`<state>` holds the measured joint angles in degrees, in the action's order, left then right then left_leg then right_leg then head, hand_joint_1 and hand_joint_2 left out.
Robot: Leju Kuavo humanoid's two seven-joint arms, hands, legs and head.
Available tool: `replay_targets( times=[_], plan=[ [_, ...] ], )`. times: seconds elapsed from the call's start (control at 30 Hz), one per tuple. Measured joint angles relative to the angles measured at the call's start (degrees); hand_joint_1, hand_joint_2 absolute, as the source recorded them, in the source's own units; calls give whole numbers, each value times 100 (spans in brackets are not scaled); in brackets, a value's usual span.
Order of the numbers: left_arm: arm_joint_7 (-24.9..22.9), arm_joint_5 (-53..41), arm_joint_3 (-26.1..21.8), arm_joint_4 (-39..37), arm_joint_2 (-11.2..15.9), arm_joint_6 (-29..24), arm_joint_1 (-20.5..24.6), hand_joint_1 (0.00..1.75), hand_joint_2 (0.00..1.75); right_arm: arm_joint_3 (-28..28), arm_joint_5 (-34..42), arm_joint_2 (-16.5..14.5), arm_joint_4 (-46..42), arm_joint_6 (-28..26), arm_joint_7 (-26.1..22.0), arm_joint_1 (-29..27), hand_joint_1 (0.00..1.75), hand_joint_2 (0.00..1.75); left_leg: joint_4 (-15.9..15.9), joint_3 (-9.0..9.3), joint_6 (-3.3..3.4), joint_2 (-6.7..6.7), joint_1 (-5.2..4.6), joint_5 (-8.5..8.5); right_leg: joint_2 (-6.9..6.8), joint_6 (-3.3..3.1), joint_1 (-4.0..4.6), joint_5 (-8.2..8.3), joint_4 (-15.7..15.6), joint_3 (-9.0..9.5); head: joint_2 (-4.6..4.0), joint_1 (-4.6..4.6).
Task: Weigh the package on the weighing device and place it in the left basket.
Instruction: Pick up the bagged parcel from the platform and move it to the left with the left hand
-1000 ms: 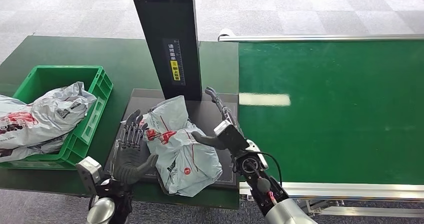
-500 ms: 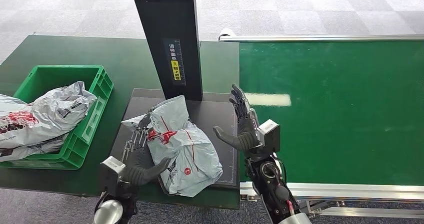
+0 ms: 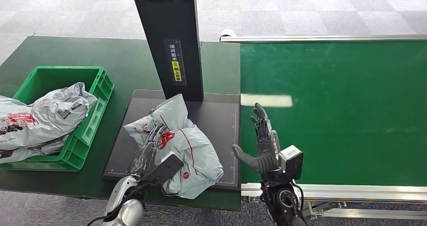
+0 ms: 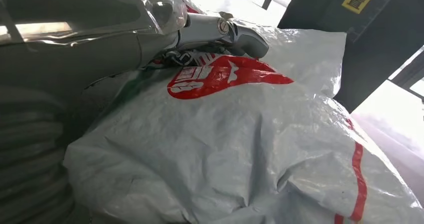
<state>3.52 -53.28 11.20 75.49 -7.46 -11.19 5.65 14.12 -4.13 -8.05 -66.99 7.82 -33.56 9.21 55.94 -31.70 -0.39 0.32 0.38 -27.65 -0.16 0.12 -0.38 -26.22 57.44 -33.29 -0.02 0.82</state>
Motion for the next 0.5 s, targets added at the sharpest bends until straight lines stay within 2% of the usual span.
replay_targets(
  times=[0.03, 0.17, 0.23, 0.27, 0.5],
  plan=[
    [-12, -13, -3, -49, -10, 15, 24, 10, 175, -20, -11, -7, -25, 2, 7, -30, 0, 175, 0, 1, 0, 0, 0, 0, 0, 0, 0, 0, 0, 1, 0, 0],
    [9, -3, -13, -204, -26, 68, 96, 150, 175, -93, -60, -38, -96, 3, 15, -124, 0, 175, 0, 4, 0, -2, 0, 0, -1, 0, 0, 0, 0, 6, 0, -1],
    [73, 31, -14, -268, -28, 78, 120, 166, 175, -139, -72, -49, -127, 5, 23, -163, 0, 175, 0, 7, 0, -1, 0, 0, -1, 0, 0, 0, 0, 10, 0, -1],
    [112, 55, -15, -297, -29, 69, 130, 169, 175, -163, -73, -56, -143, 8, 28, -181, 0, 175, 0, 9, 0, -1, 0, 0, -1, 0, 0, 0, 0, 11, 0, -1],
    [415, 356, -47, -375, -57, -25, 180, 173, 175, -410, 53, -149, -223, -141, 293, -307, 0, 175, 0, 14, 0, -2, 0, 0, -1, 0, 0, 0, 0, 17, 0, 0]
  ],
)
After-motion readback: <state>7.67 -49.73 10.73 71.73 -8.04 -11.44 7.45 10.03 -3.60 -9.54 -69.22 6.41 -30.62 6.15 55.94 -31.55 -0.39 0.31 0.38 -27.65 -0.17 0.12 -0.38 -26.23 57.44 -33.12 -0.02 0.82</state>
